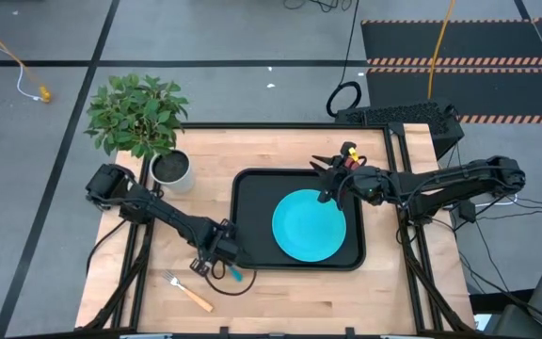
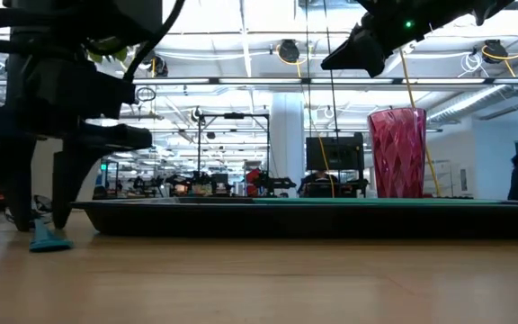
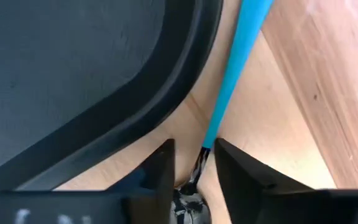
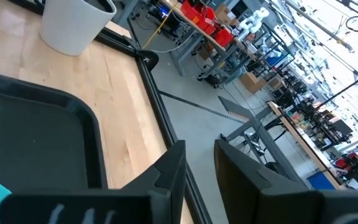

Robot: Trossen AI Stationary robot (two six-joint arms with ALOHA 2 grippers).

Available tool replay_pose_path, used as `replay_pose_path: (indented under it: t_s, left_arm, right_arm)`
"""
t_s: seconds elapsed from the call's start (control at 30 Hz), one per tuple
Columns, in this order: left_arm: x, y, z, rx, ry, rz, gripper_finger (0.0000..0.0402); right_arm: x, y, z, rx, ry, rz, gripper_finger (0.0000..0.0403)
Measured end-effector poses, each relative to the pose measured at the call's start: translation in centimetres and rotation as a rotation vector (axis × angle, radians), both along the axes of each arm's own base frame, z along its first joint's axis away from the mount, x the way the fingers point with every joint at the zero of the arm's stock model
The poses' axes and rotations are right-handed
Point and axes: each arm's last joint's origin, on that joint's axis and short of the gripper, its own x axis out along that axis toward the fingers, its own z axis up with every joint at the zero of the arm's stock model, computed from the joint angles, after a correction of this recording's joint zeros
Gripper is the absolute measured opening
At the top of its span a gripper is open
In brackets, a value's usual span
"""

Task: Pick and place plate/cup/fork/spoon on tray
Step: Put the blue spoon on the black serving tray to the left of the blue plate

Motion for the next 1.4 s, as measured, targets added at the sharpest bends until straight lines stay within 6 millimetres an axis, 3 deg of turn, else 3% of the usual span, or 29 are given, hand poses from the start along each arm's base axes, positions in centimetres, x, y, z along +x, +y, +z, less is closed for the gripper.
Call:
replay_pose_path:
  t_s: [0.2,0.4,0.53,0.73,0.9,1.17,1.4]
  left_arm:
    - [-0.2,0.0,-0.2,0.002,0.010,-0.025,0.0014]
    - [-0.6,-0.1,0.3,0.014,0.015,-0.090,0.0008]
    - [-2.1,0.5,1.4,0.049,0.084,-0.136,0.0007]
    - [-3.1,1.3,5.6,0.141,0.033,-0.250,0.0007]
    - [-2.3,2.1,8.5,0.172,-0.091,-0.404,0.0007]
    - [-0.1,5.6,8.7,0.209,-0.149,-0.555,0.0007]
    - [1.2,8.3,7.9,0.213,-0.151,-0.671,0.0007]
  right_arm:
    - [0.0,0.0,0.2,0.004,-0.022,-0.001,0.0077]
    - [0.1,0.0,0.4,0.005,-0.046,-0.002,0.0077]
    - [0.2,0.0,0.9,-0.001,-0.096,-0.001,0.0077]
    - [0.2,0.0,1.6,-0.010,-0.169,-0.001,0.0077]
    - [0.3,0.0,1.9,-0.009,-0.206,-0.008,0.0077]
    - [0.3,0.1,2.2,0.014,-0.256,-0.013,0.0077]
    - [0.0,0.5,2.2,-0.013,-0.241,-0.147,0.0077]
